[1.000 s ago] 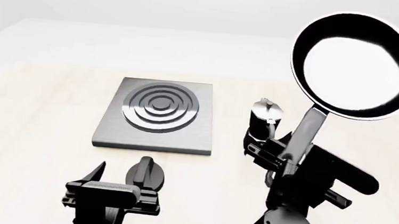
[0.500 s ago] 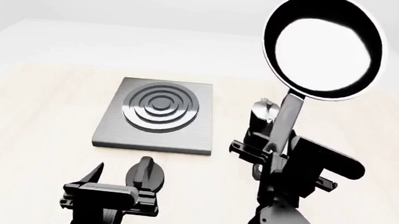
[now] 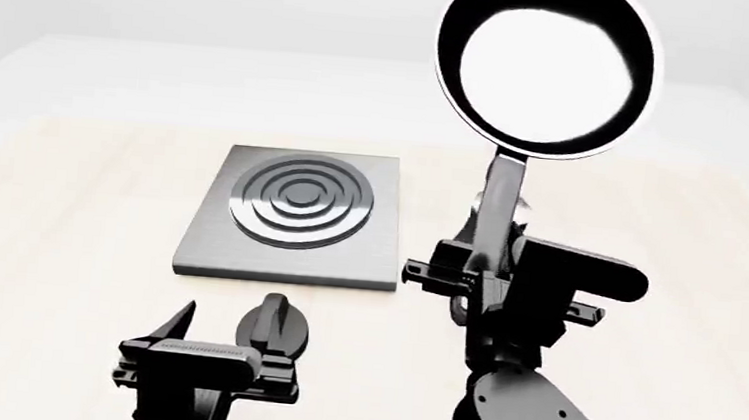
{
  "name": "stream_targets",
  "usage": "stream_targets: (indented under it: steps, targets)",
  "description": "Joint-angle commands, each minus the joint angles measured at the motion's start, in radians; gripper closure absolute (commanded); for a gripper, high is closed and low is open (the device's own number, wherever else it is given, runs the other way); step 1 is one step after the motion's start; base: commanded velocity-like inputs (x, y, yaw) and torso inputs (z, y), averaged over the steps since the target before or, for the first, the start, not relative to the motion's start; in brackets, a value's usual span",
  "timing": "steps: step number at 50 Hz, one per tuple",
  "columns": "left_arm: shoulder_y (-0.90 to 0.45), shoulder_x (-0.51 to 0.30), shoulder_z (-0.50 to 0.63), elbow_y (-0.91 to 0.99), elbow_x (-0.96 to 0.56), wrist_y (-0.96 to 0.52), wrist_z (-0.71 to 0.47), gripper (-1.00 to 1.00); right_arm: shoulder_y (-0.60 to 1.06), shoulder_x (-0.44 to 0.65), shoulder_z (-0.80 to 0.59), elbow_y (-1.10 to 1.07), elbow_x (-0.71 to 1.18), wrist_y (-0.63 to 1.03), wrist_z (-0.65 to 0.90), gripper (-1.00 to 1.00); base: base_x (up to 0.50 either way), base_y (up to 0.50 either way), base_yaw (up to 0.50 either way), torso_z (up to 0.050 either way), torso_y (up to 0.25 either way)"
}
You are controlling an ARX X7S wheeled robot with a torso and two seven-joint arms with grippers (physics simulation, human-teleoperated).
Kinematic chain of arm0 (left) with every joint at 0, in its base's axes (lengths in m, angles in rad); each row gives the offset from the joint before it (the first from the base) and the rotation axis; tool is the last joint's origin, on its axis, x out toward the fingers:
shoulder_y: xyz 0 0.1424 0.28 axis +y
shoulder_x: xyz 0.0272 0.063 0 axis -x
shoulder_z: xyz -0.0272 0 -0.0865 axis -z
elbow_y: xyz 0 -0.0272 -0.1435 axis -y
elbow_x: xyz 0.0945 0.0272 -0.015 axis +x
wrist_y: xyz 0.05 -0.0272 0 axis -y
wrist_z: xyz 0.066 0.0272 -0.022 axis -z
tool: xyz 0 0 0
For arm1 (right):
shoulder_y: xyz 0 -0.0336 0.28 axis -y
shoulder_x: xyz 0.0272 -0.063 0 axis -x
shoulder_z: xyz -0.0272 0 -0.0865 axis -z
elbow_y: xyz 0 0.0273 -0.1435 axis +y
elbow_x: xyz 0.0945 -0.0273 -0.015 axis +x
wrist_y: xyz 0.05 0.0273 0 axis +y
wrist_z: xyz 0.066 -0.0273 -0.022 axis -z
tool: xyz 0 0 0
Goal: Put the frying pan on the stove.
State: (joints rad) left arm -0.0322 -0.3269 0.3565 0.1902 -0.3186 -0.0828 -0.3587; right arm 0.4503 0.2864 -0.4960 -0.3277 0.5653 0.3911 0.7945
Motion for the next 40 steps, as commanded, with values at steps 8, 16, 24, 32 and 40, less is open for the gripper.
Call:
stream_targets:
  steps: [8, 16, 24, 32, 40]
  targets:
    - [-0.009, -0.006, 0.006, 0.01, -0.001, -0.011, -0.007, -1.0, 0.067, 0.006, -0.034, -0.003, -0.011, -0.008, -0.098, 1.0, 0.0, 0.0, 0.0, 0.0, 0.003]
    - [-0.011, -0.003, 0.008, -0.005, -0.002, -0.001, -0.005, -1.0, 0.094, 0.018, -0.057, -0.018, 0.023, 0.022, -0.146, 1.0, 0.0, 0.0, 0.0, 0.0, 0.003]
    - [-0.013, -0.005, 0.01, 0.008, -0.005, -0.009, -0.009, -1.0, 0.108, 0.017, -0.052, 0.016, 0.075, 0.03, -0.195, 1.0, 0.0, 0.0, 0.0, 0.001, 0.001]
    - [-0.013, -0.006, 0.011, 0.007, -0.005, -0.01, -0.012, -1.0, 0.135, 0.034, -0.079, 0.018, 0.082, 0.052, -0.24, 1.0, 0.0, 0.0, 0.0, 0.0, 0.003]
    - [-0.012, -0.009, 0.014, 0.014, -0.005, -0.012, -0.016, -1.0, 0.155, 0.05, -0.121, 0.004, 0.084, 0.088, -0.274, 1.0, 0.0, 0.0, 0.0, 0.0, 0.001]
